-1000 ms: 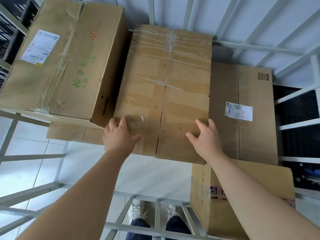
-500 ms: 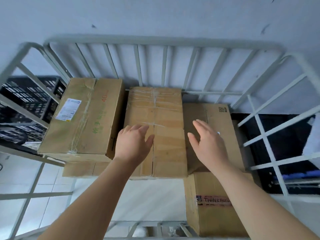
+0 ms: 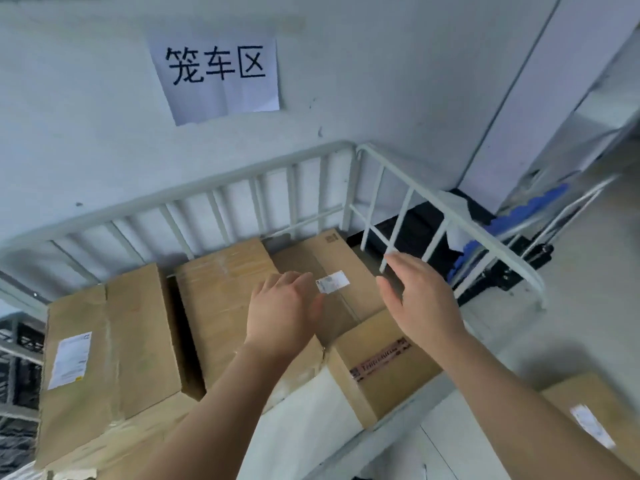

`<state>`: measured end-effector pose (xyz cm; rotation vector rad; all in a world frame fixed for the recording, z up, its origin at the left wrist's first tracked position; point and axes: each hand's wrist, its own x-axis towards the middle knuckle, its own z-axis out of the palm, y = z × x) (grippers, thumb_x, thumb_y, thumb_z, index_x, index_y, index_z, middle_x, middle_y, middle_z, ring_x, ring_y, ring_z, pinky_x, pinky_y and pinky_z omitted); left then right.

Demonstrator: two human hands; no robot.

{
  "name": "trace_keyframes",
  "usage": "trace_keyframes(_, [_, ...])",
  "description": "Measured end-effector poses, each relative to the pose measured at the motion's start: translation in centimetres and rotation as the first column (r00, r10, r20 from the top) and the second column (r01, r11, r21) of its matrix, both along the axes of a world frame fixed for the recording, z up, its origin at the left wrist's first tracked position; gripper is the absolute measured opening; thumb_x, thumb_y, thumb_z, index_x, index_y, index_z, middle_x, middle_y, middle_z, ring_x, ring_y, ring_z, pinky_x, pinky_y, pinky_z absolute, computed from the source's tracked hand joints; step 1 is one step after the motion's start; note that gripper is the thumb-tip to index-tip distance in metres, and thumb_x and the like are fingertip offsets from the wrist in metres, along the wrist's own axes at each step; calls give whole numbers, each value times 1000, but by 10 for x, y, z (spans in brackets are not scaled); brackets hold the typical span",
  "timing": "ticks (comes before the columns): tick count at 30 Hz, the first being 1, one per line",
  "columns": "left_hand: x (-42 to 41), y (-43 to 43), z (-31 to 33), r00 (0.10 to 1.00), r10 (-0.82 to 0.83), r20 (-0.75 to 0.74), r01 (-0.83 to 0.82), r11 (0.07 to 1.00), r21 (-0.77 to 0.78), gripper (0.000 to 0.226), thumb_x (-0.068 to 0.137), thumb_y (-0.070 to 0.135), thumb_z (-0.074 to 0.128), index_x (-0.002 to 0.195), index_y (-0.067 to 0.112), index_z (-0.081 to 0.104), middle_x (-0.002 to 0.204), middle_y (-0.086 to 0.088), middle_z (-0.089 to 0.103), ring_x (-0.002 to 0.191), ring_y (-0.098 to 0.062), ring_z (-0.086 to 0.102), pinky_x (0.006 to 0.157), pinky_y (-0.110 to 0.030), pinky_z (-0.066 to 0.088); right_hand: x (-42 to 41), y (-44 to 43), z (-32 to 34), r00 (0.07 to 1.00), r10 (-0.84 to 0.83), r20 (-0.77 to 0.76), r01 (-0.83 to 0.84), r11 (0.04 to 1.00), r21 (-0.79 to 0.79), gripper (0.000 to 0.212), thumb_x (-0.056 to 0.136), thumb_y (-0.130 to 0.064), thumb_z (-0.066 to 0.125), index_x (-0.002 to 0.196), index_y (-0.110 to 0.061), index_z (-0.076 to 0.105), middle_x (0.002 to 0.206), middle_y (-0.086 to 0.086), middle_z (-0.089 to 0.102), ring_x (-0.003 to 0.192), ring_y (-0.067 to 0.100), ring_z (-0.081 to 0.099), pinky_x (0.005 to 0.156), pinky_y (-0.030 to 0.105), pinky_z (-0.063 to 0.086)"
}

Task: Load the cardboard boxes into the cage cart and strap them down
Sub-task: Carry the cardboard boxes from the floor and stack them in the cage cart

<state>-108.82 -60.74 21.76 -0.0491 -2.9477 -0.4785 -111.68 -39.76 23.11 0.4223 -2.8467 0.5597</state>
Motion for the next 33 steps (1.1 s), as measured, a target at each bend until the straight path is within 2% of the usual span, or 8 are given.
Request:
trace_keyframes(5, [21, 68, 26, 976, -218, 14, 218, 976, 10, 45, 88, 45, 32, 113, 26, 64, 112, 7, 65, 107, -22, 57, 94, -35, 42, 62, 67, 22, 978, -209, -4, 209, 978, 0, 42, 95, -32, 51, 130, -8, 56, 128, 5, 60, 120, 20, 53, 98, 30, 41])
trace_keyframes(9, [33, 138, 34, 920, -392, 21, 393, 919, -31, 42, 93, 49, 41, 124, 27, 58, 124, 8, 61, 116, -20, 52, 99, -36, 36, 121, 131, 30, 920, -393, 0, 393, 919, -21, 41, 95, -28, 53, 128, -5, 57, 127, 8, 61, 119, 23, 54, 101, 32, 39])
trace_keyframes(12, [54, 200, 40, 842, -539, 9, 539, 842, -33, 36, 92, 47, 46, 117, 26, 61, 117, 6, 64, 110, -21, 54, 93, -35, 38, 176, 179, 31, 841, -542, 3, 542, 840, -17, 32, 93, -26, 53, 114, -5, 63, 112, 10, 66, 106, 28, 60, 91, 38, 47])
trace_keyframes(20, [165, 386, 30, 554, -831, 48, 833, 553, -25, 47, 94, 49, 41, 133, 25, 52, 130, 7, 57, 119, -17, 50, 102, -31, 34, 361, 302, 17, 539, -842, 25, 842, 538, -38, 32, 83, -22, 70, 113, -14, 66, 110, 1, 69, 101, 24, 64, 82, 32, 51])
trace_keyframes(23, [218, 444, 20, 456, -888, 61, 890, 455, -23, 40, 94, 48, 42, 124, 26, 58, 115, 8, 64, 106, -16, 56, 93, -29, 38, 431, 341, 8, 424, -904, 55, 905, 424, -13, 33, 81, -20, 73, 112, -10, 68, 108, 3, 70, 99, 26, 66, 79, 31, 52])
trace_keyframes(27, [296, 519, 8, 300, -951, 77, 954, 297, -44, 31, 92, 48, 41, 102, 25, 59, 82, 9, 59, 87, -17, 56, 78, -27, 39, 524, 385, -5, 268, -955, 124, 963, 267, -21, 34, 88, -22, 63, 119, -7, 64, 119, 5, 66, 112, 26, 59, 88, 34, 49])
trace_keyframes(31, [366, 583, -8, 114, -989, 91, 993, 112, -22, 39, 95, 46, 41, 119, 22, 59, 104, 6, 65, 100, -18, 57, 90, -30, 41, 604, 411, -13, 97, -984, 149, 994, 90, -54, 31, 86, -15, 67, 114, -3, 66, 113, 10, 68, 106, 31, 62, 88, 38, 51])
trace_keyframes(33, [394, 608, -17, 33, -994, 109, 999, 30, -27, 40, 94, 46, 42, 117, 20, 61, 107, 4, 66, 100, -19, 58, 91, -33, 43, 637, 418, -18, 6, -987, 162, 998, -5, -62, 29, 85, -14, 68, 112, -4, 67, 112, 9, 68, 106, 30, 62, 87, 39, 52])
